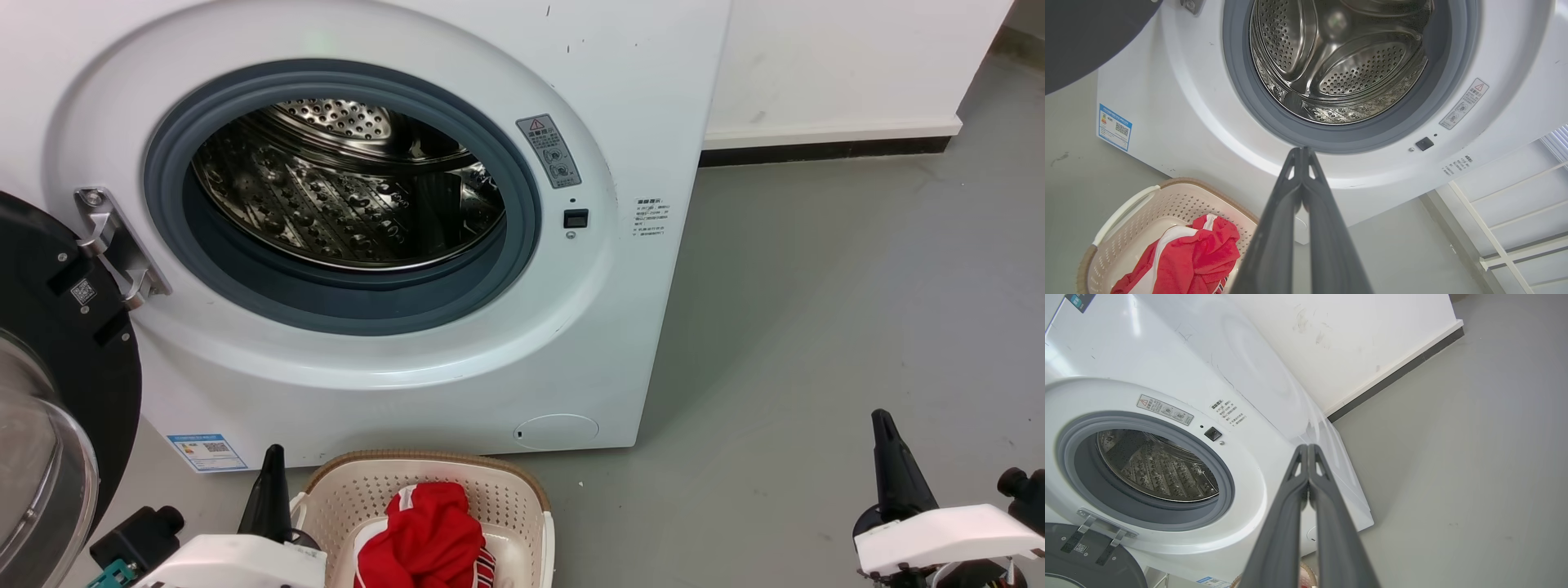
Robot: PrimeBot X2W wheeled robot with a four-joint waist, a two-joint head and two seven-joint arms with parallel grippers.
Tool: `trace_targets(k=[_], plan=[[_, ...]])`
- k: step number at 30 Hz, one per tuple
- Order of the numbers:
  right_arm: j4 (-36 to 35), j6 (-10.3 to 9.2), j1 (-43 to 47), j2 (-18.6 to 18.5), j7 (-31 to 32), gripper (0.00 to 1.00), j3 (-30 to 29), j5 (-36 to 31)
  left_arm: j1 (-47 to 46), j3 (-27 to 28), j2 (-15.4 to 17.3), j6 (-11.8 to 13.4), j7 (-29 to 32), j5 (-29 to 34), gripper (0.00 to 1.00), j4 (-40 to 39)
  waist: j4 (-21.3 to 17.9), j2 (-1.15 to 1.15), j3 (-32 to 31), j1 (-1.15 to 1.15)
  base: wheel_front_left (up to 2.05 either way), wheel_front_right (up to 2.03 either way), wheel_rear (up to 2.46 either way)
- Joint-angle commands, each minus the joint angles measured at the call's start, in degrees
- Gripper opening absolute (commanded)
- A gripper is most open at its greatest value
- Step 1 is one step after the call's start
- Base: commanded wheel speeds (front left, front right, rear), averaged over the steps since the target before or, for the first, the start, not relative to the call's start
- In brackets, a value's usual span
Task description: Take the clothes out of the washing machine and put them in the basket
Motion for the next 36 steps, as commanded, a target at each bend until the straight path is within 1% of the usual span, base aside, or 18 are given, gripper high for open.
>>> trace_targets(k=[1, 17, 18, 36], plan=[[-0.4, 0.00, -1.4, 0.0, 0.4, 0.00, -0.2, 2.2, -1.8, 0.3, 0.2, -0.3, 0.5, -1.9, 0.00, -0.4, 0.0, 0.00, 0.0, 0.00, 0.00, 0.00, 0.00], [0.4, -0.01, -2.8, -0.1, 3.3, 0.00, -0.5, 15.3, -3.4, 1.1, 0.0, -1.4, 3.4, -13.8, 0.00, 0.8, 0.3, 0.00, 0.0, 0.00, 0.00, 0.00, 0.00], [0.6, -0.01, -3.3, -0.1, 4.2, 0.00, -0.6, 19.0, -4.0, 1.4, 0.0, -1.7, 4.3, -17.1, 0.00, 1.1, 0.3, 0.00, 0.1, 0.00, 0.00, 0.00, 0.00], [1.2, -0.02, -4.3, -0.1, 6.9, 0.00, -0.9, 31.0, -5.4, 2.1, -0.3, -2.6, 6.9, -28.0, 0.00, 2.2, 0.6, 0.00, 0.1, -0.01, 0.00, 0.00, 0.00]])
